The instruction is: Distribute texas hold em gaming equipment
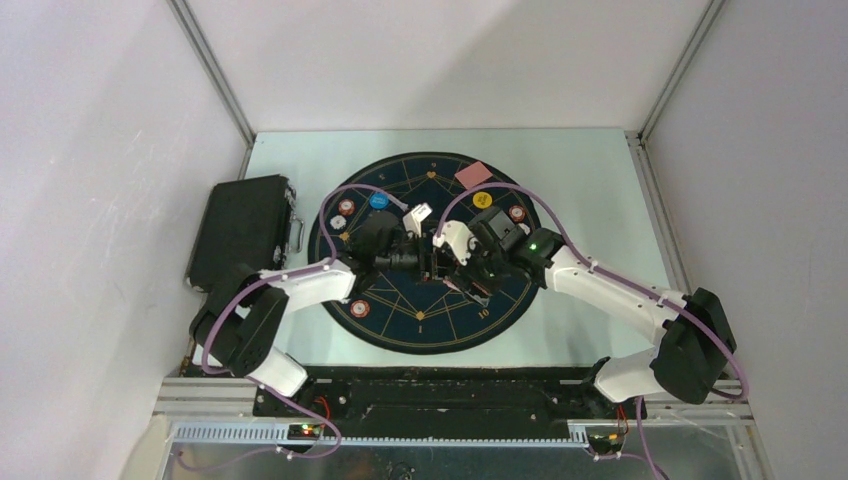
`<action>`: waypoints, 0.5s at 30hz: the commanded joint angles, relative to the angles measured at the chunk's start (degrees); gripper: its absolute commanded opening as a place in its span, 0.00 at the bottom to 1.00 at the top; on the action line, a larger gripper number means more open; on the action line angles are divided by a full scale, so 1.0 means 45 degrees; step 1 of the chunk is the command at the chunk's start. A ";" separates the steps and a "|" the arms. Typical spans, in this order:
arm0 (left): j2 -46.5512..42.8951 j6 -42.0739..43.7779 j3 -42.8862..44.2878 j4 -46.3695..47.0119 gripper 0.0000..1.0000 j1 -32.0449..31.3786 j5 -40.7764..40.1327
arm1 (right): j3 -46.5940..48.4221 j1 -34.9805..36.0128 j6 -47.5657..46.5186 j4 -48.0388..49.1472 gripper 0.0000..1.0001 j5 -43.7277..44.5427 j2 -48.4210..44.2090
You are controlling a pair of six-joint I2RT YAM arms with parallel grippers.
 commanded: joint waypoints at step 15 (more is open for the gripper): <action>-0.1564 0.0740 0.0008 -0.1004 0.53 0.0523 -0.0554 | 0.0192 -0.0033 0.0182 0.0326 0.00 0.0197 -0.0426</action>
